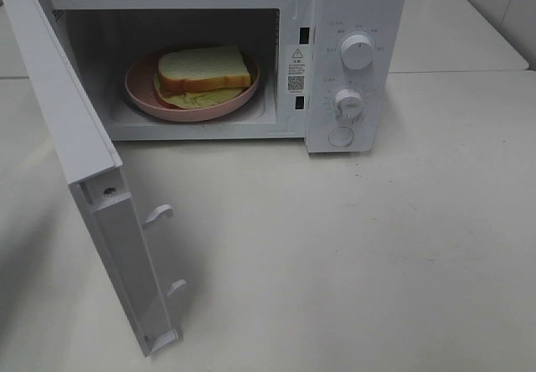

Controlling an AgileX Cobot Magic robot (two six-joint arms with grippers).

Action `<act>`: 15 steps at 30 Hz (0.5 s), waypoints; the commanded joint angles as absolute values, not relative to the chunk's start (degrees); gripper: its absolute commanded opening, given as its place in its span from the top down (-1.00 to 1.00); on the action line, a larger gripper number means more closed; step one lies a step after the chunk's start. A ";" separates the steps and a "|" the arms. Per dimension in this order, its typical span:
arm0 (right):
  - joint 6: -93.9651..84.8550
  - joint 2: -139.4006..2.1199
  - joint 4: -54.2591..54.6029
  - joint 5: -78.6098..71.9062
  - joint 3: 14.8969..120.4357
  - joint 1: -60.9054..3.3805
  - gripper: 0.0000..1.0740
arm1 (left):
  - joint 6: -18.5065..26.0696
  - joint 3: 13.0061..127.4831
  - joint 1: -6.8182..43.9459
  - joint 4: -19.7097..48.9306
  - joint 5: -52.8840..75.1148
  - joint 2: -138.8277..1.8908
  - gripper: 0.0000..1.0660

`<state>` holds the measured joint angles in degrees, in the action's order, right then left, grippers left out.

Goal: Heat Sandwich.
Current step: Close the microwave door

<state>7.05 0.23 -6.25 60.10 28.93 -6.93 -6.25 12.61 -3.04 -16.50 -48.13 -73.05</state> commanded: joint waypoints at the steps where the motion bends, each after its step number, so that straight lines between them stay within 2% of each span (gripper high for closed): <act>1: 6.42 1.78 -6.42 59.53 28.93 -6.65 -0.42 | -7.10 13.12 -2.86 -19.88 -56.04 -79.07 0.99; 4: 6.42 1.78 -6.42 59.53 28.93 -6.65 -0.42 | -7.10 13.75 -1.89 -20.51 -57.87 -81.42 0.99; 7: 6.42 1.78 -6.42 59.53 28.93 -6.65 -0.42 | -6.47 16.16 2.41 -20.97 -57.87 -85.14 0.99; 8: 6.42 1.78 -6.42 59.53 28.93 -6.65 -0.42 | -6.47 16.16 2.41 -20.97 -57.87 -85.14 0.99; 10: 6.42 1.78 -6.42 59.53 28.93 -6.65 -0.42 | -5.73 17.30 6.07 -18.96 -58.16 -87.43 0.99; 15: 6.42 1.78 -6.42 59.53 28.93 -6.65 -0.42 | -4.07 17.70 10.83 -13.92 -61.42 -90.70 0.99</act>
